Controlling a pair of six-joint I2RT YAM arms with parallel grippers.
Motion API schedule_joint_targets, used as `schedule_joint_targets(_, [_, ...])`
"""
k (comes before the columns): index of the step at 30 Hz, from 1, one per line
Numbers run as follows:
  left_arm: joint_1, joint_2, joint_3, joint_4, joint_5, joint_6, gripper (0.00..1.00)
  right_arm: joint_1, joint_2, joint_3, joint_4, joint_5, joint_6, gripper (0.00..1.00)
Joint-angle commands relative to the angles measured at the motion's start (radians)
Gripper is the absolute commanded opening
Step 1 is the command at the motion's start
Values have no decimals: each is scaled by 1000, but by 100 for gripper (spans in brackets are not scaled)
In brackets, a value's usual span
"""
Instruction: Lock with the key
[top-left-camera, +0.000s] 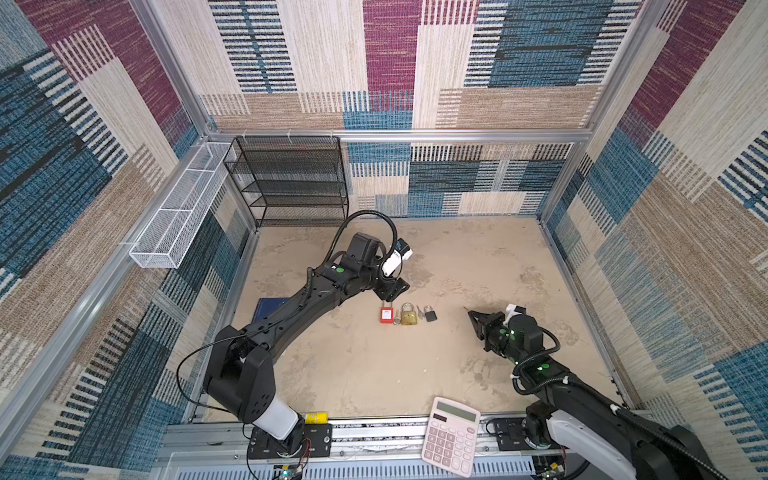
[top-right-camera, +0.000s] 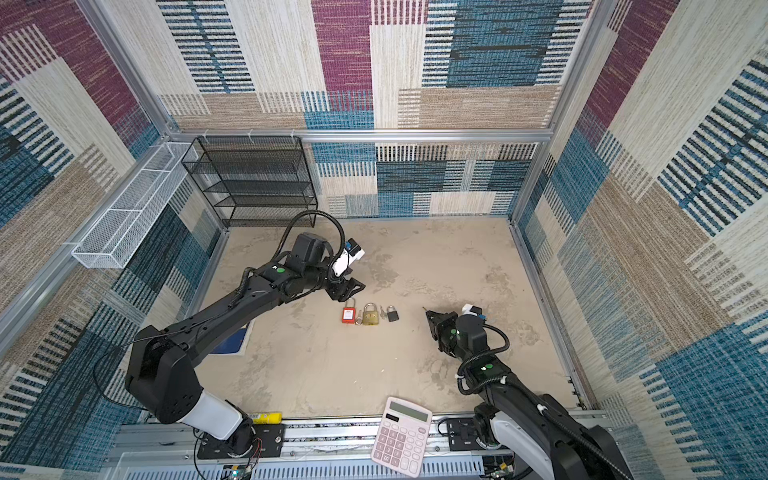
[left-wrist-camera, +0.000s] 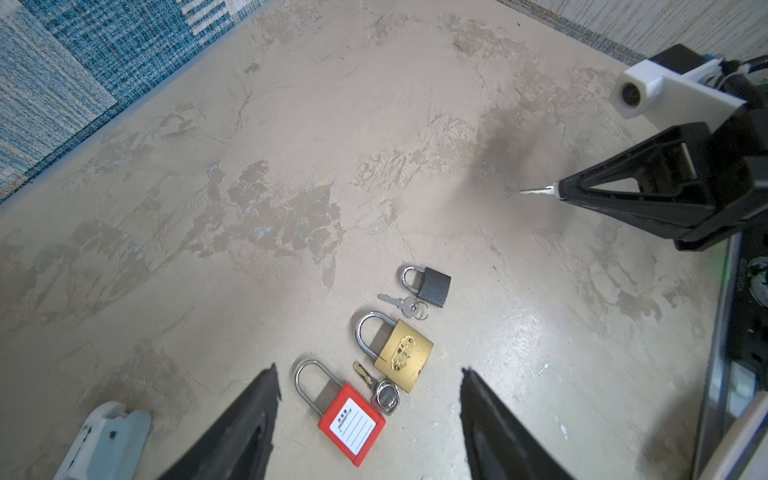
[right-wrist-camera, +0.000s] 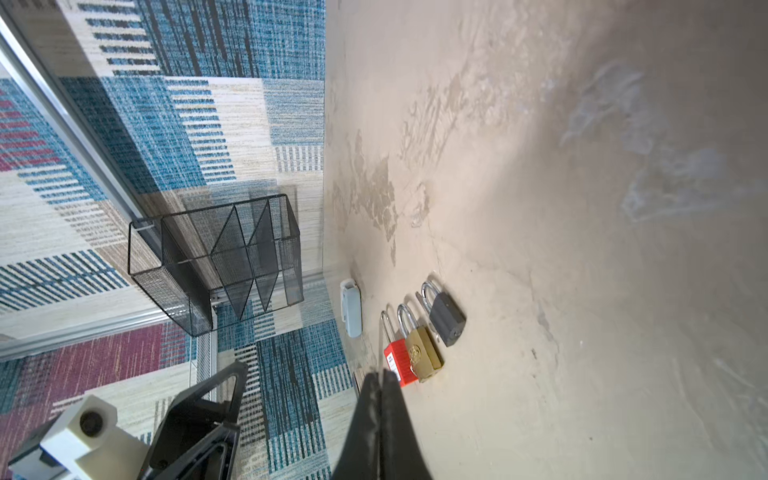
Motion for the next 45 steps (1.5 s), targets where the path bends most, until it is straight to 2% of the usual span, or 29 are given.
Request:
schedule_joint_targets(1, [1,-16,-18,17,-6,-46,71,32,58,-2,133,48,91,0])
schedule_joint_targets(11, [3,-66,-67,16,-22,-52,71,112,279,57,247,109,131,0])
schedule_joint_targets(20, [10,-103,-103,11,-28,-50,71,127,491,143,324,73,141,0])
schedule_joint_targets(24, [14,-124,-116,11,-30,-53,71,128,525,145,322,93,166,0])
schedule_joint_targets(29, [20,-132,-124,17,-30,-52,71,128,569,174,307,65,164,0])
schedule_joint_targets(43, [22,-125,-126,25,-20,-58,71,128,705,188,412,22,156,0])
schedule_joint_targets(45, [22,-125,-125,23,-21,-57,71,128,711,194,410,17,157,4])
